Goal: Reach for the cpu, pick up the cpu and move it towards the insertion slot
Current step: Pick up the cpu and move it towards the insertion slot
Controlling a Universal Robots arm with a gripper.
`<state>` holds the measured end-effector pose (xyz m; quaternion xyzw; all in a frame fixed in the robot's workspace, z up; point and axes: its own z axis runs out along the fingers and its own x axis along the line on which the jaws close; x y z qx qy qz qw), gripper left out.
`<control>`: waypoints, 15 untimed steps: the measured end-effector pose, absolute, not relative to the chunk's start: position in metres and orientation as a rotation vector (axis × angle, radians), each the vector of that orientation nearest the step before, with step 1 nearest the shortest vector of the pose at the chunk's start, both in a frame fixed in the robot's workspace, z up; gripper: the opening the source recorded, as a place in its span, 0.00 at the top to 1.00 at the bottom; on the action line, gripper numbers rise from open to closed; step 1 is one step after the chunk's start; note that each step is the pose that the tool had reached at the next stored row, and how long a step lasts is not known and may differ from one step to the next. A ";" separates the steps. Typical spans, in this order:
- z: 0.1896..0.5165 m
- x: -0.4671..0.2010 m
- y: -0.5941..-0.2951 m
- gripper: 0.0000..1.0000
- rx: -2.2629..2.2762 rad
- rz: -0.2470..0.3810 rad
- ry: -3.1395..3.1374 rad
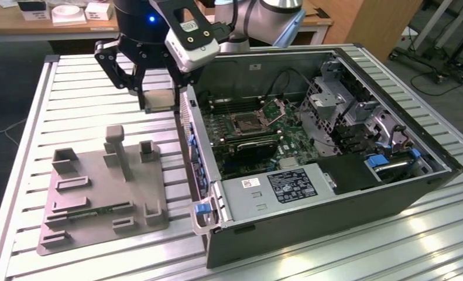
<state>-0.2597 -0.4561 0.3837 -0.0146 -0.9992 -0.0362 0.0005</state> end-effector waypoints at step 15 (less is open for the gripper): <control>0.384 -0.253 -0.456 0.45 -0.046 -0.114 -3.138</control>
